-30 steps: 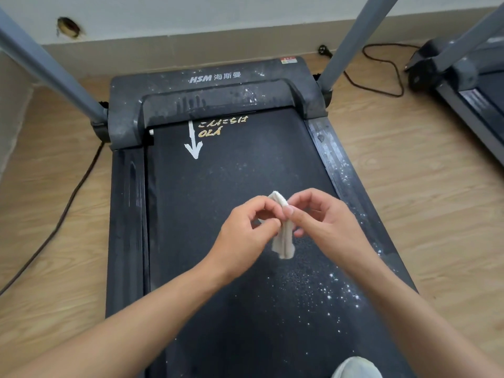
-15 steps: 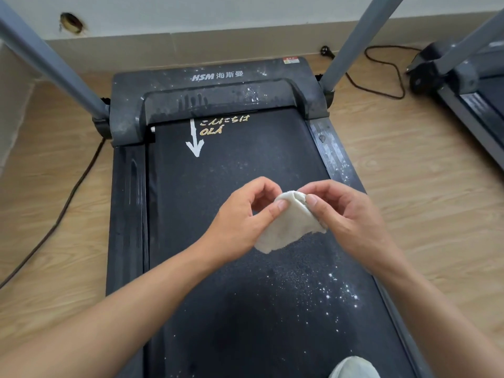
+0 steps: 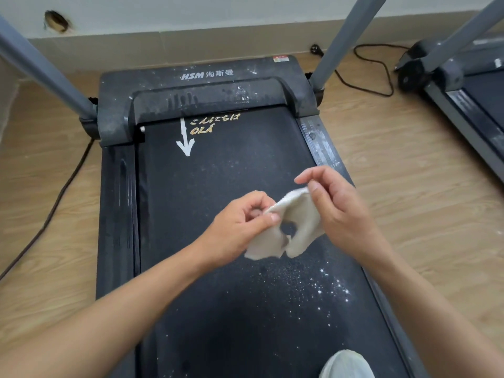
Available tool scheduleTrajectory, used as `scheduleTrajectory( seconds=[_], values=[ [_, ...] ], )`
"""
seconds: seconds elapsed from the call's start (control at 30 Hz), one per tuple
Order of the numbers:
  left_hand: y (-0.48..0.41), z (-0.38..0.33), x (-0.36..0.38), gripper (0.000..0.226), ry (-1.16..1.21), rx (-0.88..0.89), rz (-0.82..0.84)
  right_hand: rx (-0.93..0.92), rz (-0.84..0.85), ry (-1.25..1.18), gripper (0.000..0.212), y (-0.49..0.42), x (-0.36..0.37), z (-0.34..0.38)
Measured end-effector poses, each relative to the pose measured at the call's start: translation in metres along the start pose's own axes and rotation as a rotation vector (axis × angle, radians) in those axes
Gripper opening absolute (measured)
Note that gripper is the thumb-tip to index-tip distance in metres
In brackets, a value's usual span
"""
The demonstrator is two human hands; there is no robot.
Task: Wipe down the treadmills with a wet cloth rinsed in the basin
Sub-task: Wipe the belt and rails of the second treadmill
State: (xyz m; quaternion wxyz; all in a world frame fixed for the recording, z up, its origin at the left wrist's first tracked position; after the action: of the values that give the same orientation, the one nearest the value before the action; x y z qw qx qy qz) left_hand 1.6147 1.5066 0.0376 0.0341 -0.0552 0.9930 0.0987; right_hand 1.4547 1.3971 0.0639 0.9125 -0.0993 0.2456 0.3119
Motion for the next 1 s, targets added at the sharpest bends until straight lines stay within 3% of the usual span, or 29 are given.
scheduleTrajectory(
  seconds=[0.1,0.23,0.37,0.47,0.5,0.57,0.63,0.7,0.9,1.0],
  values=[
    [0.000,-0.007,-0.010,0.008,-0.035,-0.032,0.041,-0.072,0.013,0.153,0.020,-0.005,-0.011,0.009],
    [0.000,-0.011,-0.004,0.015,-0.071,-0.213,0.267,-0.129,0.129,0.133,0.025,-0.014,-0.009,0.029],
    [0.003,-0.016,0.008,0.020,0.053,-0.208,0.302,-0.146,0.044,0.213,0.020,-0.034,-0.004,0.018],
    [0.000,-0.011,0.010,0.022,0.221,-0.166,0.050,0.201,-0.041,0.046,0.032,-0.032,0.012,-0.023],
    [-0.001,-0.007,0.009,0.023,0.250,-0.160,-0.055,0.422,-0.005,-0.137,0.047,-0.021,0.024,-0.040],
    [-0.001,0.001,0.008,0.024,0.304,-0.154,-0.217,0.811,0.245,-0.651,0.076,0.015,0.054,-0.061],
    [0.002,0.007,0.007,0.023,0.343,-0.180,-0.280,0.956,0.449,-0.989,0.096,0.046,0.078,-0.060],
    [0.005,0.012,0.007,0.025,0.330,-0.198,-0.289,0.971,0.428,-1.141,0.104,0.055,0.082,-0.058],
    [0.010,0.011,-0.002,0.024,0.269,-0.158,-0.337,0.851,0.240,-1.201,0.042,0.031,0.070,-0.036],
    [0.009,0.007,-0.008,0.027,0.278,-0.148,-0.355,0.873,0.176,-1.322,0.050,0.033,0.077,-0.031]
  ],
)
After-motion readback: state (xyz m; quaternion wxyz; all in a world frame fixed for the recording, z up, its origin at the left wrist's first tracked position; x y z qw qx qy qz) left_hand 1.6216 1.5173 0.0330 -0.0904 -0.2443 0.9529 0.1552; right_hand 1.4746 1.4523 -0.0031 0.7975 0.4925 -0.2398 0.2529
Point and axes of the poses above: each hand's wrist, its own y-axis away from the middle knuckle, its own x-axis out of the palm, z = x × y, the point moved 4 cm from there along -y, towards the middle knuckle, and after that the axes turned 5 degrees about y, right-handed, at the moved point
